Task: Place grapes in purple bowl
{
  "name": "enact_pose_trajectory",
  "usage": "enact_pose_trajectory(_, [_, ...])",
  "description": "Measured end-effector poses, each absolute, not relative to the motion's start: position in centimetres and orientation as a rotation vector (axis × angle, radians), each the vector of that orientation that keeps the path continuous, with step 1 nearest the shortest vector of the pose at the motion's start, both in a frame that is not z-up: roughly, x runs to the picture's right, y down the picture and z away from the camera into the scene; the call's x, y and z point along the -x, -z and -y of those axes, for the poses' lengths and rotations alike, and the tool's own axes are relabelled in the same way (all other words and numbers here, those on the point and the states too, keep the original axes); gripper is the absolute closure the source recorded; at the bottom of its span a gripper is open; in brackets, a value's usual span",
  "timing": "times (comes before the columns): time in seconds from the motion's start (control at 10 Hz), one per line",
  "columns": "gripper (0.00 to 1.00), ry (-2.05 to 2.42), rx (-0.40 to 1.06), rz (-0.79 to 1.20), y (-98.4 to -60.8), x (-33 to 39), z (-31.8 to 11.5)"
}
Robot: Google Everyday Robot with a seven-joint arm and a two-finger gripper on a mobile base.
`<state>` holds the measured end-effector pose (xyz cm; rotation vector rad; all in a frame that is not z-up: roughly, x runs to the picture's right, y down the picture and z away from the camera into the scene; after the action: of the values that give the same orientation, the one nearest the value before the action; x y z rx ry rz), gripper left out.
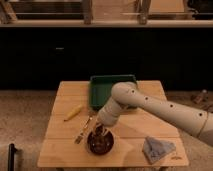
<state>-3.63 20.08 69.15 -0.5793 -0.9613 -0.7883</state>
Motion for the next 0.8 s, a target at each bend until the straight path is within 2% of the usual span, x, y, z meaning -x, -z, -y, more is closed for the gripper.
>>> enact_pose_trajectory(0.5, [0.26, 0.797, 0.587, 0.963, -69.30, 3.59, -20.22])
enact_pose_trajectory(0.6, [0.22, 0.800, 0.588, 0.962, -69.28, 3.64, -20.22])
enact_pose_trajectory(0.8, [0.20, 0.804, 0.588, 0.965, -69.28, 3.64, -20.19])
